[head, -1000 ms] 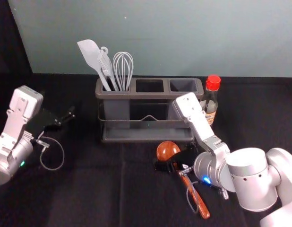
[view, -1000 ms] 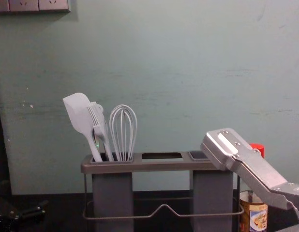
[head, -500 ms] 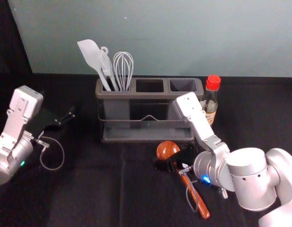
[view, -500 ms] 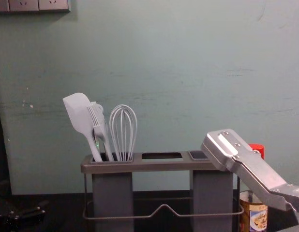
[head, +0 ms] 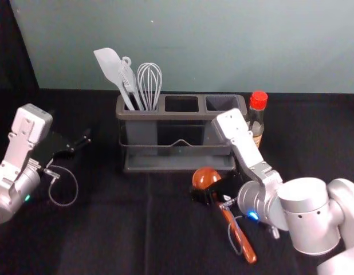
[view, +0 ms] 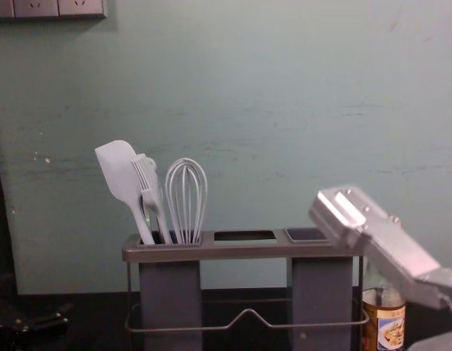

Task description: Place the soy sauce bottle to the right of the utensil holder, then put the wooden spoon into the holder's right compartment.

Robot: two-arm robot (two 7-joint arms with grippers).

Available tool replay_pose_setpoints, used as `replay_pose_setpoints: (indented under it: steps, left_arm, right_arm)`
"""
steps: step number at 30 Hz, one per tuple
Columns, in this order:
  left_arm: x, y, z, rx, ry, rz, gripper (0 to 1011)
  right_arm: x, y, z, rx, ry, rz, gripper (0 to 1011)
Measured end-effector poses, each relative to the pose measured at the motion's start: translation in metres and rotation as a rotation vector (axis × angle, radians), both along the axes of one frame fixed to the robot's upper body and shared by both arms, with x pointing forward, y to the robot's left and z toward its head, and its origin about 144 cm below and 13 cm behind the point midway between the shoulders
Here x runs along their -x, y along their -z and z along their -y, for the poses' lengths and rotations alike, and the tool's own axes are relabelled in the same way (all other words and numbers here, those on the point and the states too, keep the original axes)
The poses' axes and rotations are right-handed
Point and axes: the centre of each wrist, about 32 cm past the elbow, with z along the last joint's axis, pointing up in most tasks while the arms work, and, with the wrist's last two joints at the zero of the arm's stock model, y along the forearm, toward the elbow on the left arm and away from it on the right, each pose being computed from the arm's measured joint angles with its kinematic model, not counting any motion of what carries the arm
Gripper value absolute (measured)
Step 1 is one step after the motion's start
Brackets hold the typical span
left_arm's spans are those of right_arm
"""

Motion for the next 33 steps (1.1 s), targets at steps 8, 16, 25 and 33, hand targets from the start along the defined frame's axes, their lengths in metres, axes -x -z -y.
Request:
replay_pose_setpoints:
  steps: [8, 16, 25, 33]
  left_arm:
    - [0.0, 0.0, 0.0, 0.0, 0.0, 0.0, 1005]
    - [0.0, 0.0, 0.0, 0.0, 0.0, 0.0, 1005]
    - [0.0, 0.0, 0.0, 0.0, 0.0, 0.0, 1005]
    - [0.0, 0.0, 0.0, 0.0, 0.0, 0.0, 1005]
  right_arm:
    - [0.018, -0.025, 0.015, -0.023, -0.016, 0.054, 838]
    - [0.042, -0.04, 0.038, -0.106, -0.058, 0.088, 838]
    - [0.076, -0.027, 0.067, -0.311, -0.098, 0.324, 838]
    - [0.09, 0.009, 0.077, -0.418, -0.146, 0.708, 838]
